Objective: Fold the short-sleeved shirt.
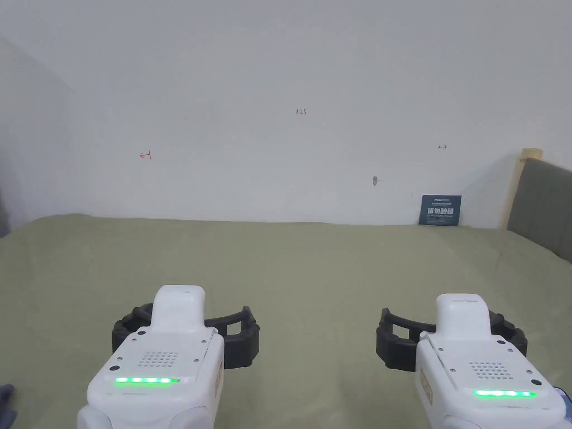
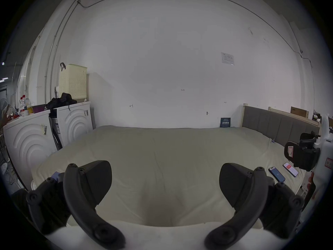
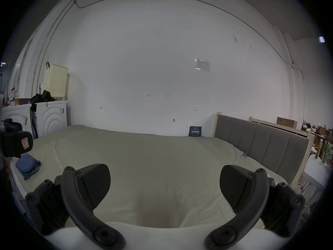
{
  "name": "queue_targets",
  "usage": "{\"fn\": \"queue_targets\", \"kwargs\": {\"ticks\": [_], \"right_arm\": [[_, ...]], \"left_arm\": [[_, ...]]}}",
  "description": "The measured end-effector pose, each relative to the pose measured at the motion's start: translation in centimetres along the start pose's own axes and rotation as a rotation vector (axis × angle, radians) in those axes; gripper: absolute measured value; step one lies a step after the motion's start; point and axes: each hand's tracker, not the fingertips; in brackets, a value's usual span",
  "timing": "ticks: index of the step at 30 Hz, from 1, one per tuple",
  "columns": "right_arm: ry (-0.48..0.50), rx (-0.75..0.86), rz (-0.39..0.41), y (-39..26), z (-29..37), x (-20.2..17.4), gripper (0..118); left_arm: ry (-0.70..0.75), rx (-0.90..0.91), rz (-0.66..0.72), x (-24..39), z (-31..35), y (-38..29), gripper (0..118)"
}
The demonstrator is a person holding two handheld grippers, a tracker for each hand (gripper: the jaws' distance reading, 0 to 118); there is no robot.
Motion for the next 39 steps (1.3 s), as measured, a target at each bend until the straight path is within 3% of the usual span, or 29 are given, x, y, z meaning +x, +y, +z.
{"fn": "queue_targets", "kwargs": {"ticks": [10,20,32,39], "right_arm": [[0.004,0.022,-0.019,0.2,-0.4,0.4,118],[0.059,0.022,-0.109,0.6,-0.5,1.1,118],[0.033,0.016,-0.077,1.0,-0.4,1.0,118],[0.036,0.011,-0.019,0.8,-0.4,0.6,118]], "left_arm": [[0.002,-0.002,0.009,-0.2,-0.3,0.1,118],[-0.007,0.008,0.0,0.2,-0.3,0.2,118],[0.0,0.004,0.002,-0.1,-0.4,0.7,118],[-0.005,0.013,0.001,0.0,-0.6,0.9,118]]}}
